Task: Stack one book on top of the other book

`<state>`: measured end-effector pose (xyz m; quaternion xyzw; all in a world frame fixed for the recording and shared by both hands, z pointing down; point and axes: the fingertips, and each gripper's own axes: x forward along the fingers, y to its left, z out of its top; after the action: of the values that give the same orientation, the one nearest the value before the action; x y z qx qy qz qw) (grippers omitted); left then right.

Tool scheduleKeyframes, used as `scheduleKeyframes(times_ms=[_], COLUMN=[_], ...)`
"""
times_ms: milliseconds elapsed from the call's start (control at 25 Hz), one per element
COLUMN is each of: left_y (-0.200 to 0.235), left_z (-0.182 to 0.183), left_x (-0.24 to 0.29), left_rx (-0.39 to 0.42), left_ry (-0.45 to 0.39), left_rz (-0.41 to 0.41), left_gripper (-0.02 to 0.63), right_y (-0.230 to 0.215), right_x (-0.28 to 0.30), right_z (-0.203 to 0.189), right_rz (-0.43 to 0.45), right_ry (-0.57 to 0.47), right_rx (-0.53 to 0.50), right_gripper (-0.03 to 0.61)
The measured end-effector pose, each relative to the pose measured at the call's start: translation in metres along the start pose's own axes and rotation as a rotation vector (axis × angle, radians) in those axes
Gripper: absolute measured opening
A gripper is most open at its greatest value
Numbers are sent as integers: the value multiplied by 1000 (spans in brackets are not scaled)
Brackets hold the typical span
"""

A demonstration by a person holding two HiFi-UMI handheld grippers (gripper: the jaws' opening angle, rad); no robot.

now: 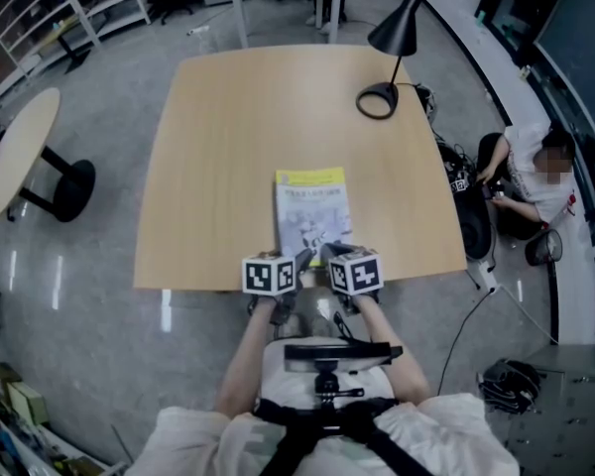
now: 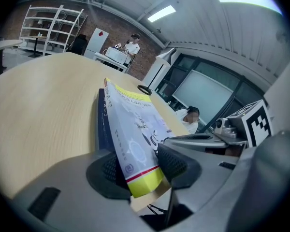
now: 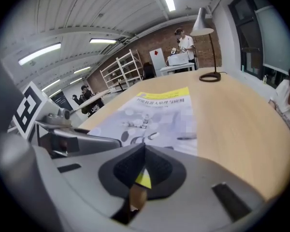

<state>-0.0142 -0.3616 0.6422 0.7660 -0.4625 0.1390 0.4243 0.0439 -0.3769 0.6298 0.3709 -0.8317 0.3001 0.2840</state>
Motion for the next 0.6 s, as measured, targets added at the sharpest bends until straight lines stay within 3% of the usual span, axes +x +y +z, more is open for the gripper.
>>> scheduleKeyframes(times_ms=[600], left_y=[7], left_z=[0], left_x=[-5], left_rx=[113], left_ry=[-11], left_rz=[125], left_gripper=[226], right_y=[1], right_x=[-2], right_z=[-1], right_rz=[11], right_ry=[-7], right_rx=[19], right_gripper=[0])
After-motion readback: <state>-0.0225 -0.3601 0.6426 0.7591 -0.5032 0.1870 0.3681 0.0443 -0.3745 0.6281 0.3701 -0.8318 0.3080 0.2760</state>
